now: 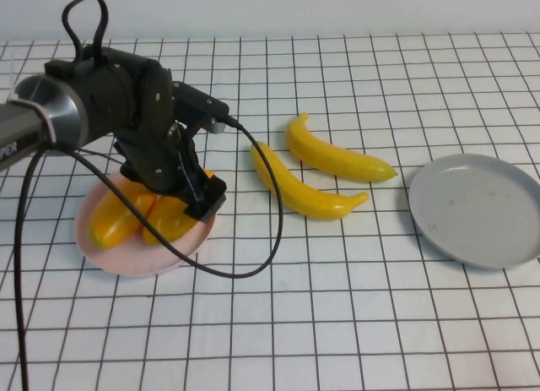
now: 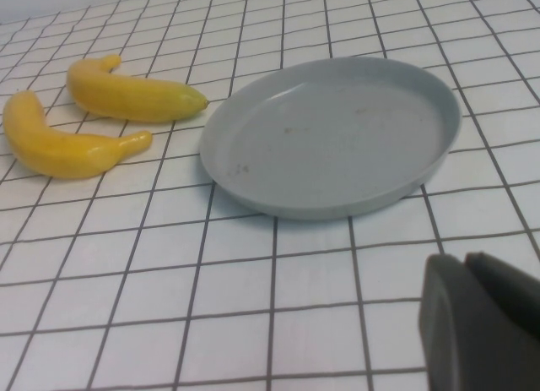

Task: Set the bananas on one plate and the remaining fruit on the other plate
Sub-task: Put one type of fruit in the left plate, then put another type of fruit in the right plate

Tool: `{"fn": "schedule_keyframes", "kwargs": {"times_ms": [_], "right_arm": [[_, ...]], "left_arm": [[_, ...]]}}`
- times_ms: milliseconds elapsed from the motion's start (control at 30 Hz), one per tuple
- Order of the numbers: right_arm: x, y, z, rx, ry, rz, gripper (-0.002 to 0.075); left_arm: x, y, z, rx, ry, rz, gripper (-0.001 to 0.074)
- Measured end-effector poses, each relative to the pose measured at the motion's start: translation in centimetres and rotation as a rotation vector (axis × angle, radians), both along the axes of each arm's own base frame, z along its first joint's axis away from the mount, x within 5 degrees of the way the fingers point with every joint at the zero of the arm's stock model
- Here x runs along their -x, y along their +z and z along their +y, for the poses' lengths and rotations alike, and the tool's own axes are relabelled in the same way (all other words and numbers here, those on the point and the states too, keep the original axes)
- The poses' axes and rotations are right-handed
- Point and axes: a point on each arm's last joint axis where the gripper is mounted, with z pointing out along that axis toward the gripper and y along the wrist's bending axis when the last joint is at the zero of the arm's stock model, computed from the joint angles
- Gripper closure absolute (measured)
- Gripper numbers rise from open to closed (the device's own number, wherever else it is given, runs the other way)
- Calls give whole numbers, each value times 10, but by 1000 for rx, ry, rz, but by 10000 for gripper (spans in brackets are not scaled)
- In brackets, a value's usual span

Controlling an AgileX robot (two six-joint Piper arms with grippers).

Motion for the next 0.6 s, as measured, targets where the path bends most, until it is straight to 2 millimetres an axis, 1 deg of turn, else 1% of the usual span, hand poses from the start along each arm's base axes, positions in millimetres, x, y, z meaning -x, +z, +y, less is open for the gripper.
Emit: {"fn": "schedule_keyframes", "kwargs": {"times_ms": [100,167,267,300,367,400,433,467,500,533,567,600], "right_arm": [[0,0,0,0,0,0,744],[0,0,0,0,0,0,744],[0,0,0,0,0,0,744],[0,0,0,0,0,0,744],[0,0,0,0,0,0,744],[0,0,0,0,0,0,744],[0,0,0,0,0,0,744],[0,0,0,0,0,0,744],[0,0,0,0,0,0,744],[0,0,0,0,0,0,744],[0,0,0,0,0,0,744],[0,0,0,0,0,0,744]], "left_arm": [[-1,1,5,-4,5,2,66],[1,8,8,-10,-1,-17,66],[9,37,10,28,-15,-84,68],[14,52,11,56,-21,-112,75],[29,82,14,119,-30,-172,120],[38,95,16,145,-31,-204,169],[47,107,19,172,-30,-233,232],[55,114,22,191,-30,-255,293],[66,121,26,213,-28,-280,379],[74,126,29,231,-26,-303,451],[85,130,33,250,-23,-323,545],[96,132,38,261,-22,-339,611]]}}
